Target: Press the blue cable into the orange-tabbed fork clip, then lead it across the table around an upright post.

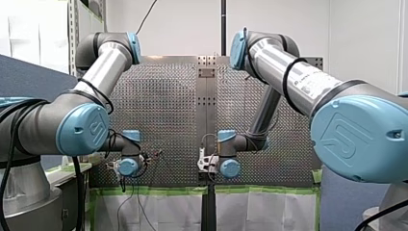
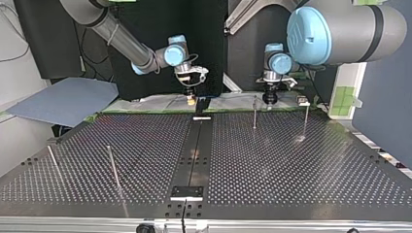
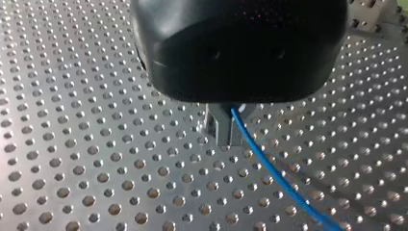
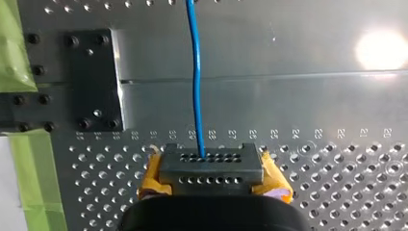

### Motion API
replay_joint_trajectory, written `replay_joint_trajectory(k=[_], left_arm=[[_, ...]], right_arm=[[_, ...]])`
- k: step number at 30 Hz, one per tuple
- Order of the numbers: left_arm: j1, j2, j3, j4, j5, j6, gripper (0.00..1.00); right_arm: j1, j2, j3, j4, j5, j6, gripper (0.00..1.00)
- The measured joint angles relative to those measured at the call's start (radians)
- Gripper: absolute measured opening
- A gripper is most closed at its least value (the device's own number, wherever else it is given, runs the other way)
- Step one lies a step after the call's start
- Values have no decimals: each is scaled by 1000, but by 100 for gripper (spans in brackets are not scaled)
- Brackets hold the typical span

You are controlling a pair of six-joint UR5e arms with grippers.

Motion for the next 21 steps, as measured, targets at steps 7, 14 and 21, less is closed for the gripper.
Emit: replay_joint_trajectory(k=[7,14,21], left_arm=[[12,0,49,-54,19,-14,0],[23,0,87,-92,25,-21,0],[28,0,92,-95,24,-21,0]], right_arm=[[-17,0,-26,1,-3,0,0],[-32,1,-64,9,-5,0,0],[-44,1,-97,21,-6,-3,0]])
